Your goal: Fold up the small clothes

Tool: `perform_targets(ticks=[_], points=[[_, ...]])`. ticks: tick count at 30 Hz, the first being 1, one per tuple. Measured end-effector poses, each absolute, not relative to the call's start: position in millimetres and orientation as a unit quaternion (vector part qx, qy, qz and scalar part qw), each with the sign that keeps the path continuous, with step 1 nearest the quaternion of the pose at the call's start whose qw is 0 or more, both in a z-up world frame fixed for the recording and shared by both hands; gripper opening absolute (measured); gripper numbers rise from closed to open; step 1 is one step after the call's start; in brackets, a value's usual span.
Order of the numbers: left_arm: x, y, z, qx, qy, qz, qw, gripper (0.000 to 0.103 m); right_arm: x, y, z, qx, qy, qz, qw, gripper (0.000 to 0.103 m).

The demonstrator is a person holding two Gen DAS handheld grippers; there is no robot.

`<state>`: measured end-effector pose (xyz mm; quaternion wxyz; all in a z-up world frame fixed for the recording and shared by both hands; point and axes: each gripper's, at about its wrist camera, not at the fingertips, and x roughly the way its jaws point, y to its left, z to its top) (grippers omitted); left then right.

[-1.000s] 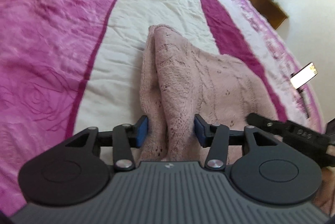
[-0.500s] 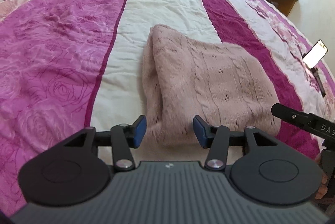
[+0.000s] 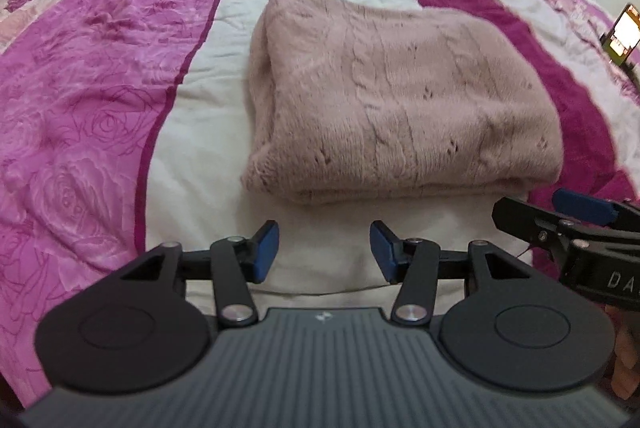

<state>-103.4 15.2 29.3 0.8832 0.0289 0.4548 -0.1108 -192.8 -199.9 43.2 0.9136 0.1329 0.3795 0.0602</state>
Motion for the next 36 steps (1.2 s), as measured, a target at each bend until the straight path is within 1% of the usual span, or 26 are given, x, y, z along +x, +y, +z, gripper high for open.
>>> perform_targets(ticks=[12,36], points=[[-103,0,16,0.050,0.471,-0.104,0.875,0.052,-183,-203,27,0.144,0.405,0.057,0.901,0.092],[-99,-4,14,0.059,0.476,-0.100,0.872,0.053,-180,-202,24,0.146,0.410,0.057,0.898,0.093]])
